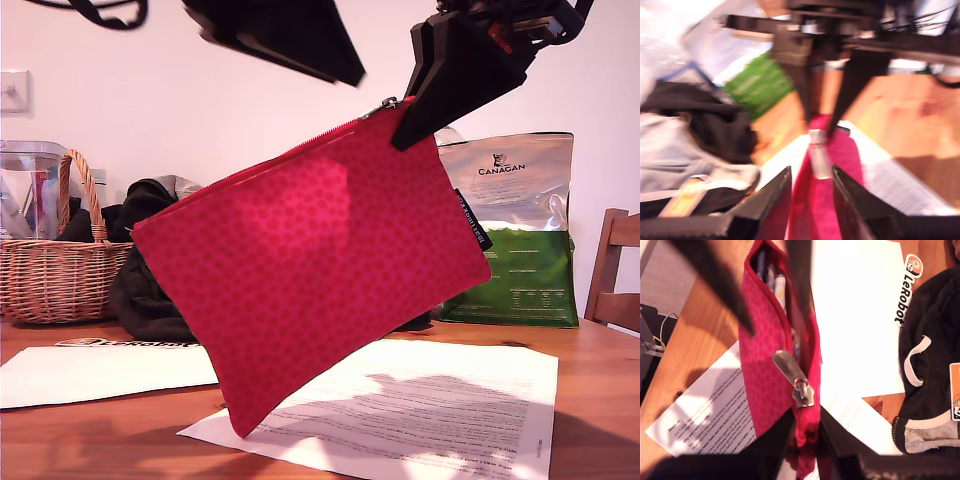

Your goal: Close the zipper in the zip bag in front of you

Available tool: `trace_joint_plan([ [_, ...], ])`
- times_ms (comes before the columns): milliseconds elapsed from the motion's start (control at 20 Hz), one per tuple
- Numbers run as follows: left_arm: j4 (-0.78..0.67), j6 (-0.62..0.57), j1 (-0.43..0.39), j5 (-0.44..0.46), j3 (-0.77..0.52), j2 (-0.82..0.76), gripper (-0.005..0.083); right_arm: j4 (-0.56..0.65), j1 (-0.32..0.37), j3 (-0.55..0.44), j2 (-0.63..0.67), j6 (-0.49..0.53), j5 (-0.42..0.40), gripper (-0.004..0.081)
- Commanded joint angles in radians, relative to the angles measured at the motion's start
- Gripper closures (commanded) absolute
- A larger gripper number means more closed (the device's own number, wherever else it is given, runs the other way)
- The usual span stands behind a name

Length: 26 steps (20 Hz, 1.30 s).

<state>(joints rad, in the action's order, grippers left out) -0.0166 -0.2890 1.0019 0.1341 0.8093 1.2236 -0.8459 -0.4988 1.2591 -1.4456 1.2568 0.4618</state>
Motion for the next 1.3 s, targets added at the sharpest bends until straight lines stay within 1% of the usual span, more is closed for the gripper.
trace_joint_plan([
  [0,-0.019,0.017,0.005,-0.004,0.001,0.030,0.0555,0.010,-0.005,0.013,-0.003,-0.004,0.007,0.0780],
  [350,-0.035,0.055,-0.009,-0.024,0.033,0.073,0.0555,0.011,-0.005,0.013,-0.003,-0.005,0.007,0.0780],
  [950,-0.060,0.084,-0.018,-0.029,0.040,0.112,0.0560,0.010,-0.012,0.013,-0.003,-0.005,0.007,0.0780],
  [1050,-0.059,0.084,-0.018,-0.029,0.041,0.112,0.0585,0.010,-0.012,0.013,-0.003,-0.005,0.007,0.0780],
  [1250,-0.059,0.084,-0.018,-0.029,0.042,0.112,0.0677,0.010,-0.012,0.013,-0.003,-0.005,0.007,0.0780],
])
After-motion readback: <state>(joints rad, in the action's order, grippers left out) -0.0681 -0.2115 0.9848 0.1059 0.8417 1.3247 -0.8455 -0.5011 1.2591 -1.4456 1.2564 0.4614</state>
